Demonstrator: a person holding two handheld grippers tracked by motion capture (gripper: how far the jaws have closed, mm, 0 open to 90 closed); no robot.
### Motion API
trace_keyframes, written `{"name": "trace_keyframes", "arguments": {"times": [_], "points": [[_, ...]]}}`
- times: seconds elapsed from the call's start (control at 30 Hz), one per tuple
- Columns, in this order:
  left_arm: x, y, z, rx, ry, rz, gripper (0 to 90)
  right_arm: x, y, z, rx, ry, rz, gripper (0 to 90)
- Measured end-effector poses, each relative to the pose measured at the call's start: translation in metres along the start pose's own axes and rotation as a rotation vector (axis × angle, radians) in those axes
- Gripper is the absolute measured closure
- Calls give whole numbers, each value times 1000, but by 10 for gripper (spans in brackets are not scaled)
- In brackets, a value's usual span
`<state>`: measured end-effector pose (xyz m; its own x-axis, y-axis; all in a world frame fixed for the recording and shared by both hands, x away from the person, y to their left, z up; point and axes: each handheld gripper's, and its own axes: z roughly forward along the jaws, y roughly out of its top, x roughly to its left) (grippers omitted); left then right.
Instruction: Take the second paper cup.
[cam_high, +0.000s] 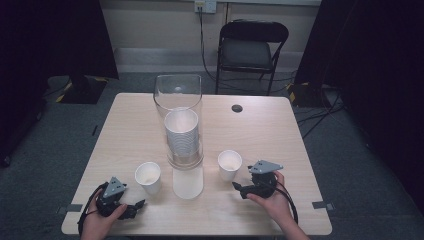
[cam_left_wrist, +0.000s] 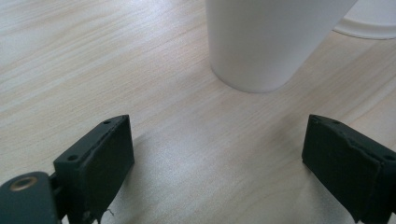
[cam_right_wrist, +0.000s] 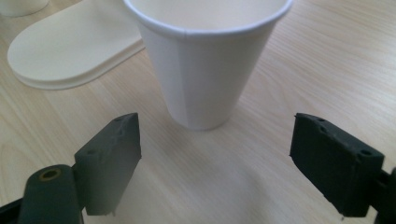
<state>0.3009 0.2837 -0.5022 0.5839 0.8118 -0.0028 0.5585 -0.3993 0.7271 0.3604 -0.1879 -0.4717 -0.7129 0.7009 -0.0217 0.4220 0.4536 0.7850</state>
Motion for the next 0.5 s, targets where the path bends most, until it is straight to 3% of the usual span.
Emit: {"name": "trace_keyframes", "arguments": {"times": [0.5], "points": [[0, 0, 0, -3, -1, -1, 83, -17, -29, -25, 13, 3, 17, 161]]}}
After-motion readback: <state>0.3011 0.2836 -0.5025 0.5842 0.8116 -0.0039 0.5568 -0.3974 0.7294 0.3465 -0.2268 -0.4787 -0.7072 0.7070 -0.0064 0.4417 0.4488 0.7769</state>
